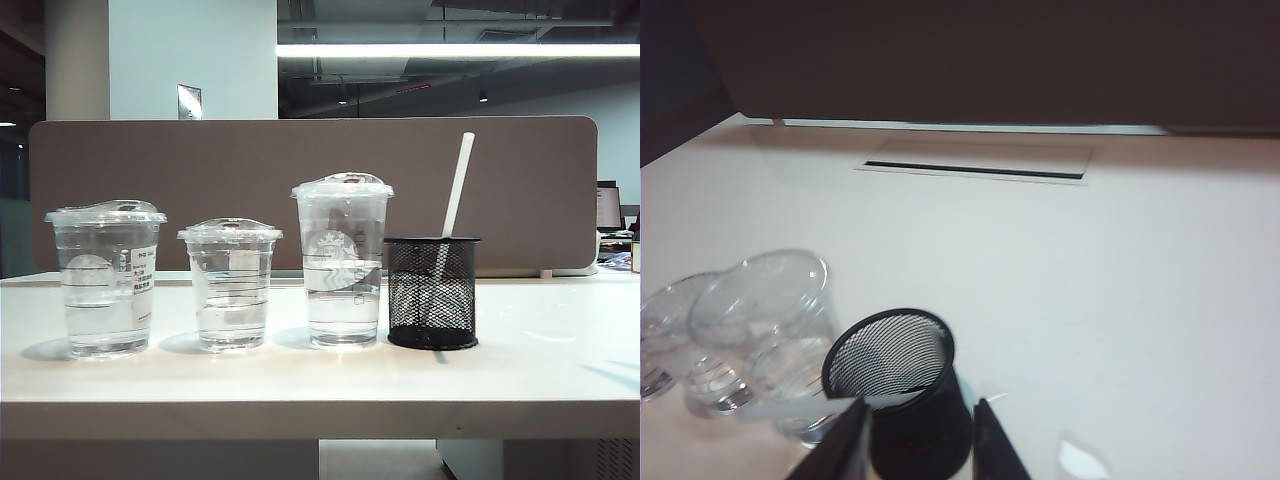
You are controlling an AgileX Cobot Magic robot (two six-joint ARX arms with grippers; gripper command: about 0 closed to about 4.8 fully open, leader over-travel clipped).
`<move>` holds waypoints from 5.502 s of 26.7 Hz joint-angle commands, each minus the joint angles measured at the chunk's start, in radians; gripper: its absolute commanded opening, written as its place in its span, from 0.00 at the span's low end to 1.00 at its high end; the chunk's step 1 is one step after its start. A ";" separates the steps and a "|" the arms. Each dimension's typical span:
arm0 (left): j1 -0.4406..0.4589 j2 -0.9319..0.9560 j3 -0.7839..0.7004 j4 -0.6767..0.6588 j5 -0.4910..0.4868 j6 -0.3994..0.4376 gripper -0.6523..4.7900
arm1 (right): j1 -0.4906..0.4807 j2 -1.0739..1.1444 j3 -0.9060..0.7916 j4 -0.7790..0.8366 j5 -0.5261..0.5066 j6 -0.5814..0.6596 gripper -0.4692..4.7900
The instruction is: Pick up the straw and insert it into the medium coffee cup.
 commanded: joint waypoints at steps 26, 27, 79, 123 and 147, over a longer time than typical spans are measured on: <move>-0.001 0.000 0.002 0.010 0.051 -0.016 0.12 | 0.476 0.705 -0.202 0.941 0.422 -0.029 0.43; -0.001 0.000 0.002 0.010 0.051 -0.020 0.12 | 0.476 0.718 -0.196 0.949 0.422 -0.029 0.43; -0.001 0.000 0.002 0.011 0.049 0.079 0.12 | 0.736 0.811 0.821 0.154 0.394 -0.365 0.13; -0.001 0.000 0.002 0.011 0.049 0.097 0.12 | 0.866 1.085 0.850 0.085 0.311 -0.287 0.76; -0.001 -0.001 -0.421 0.541 -0.041 0.018 0.12 | 0.886 -0.108 0.335 -0.068 0.668 -0.272 0.08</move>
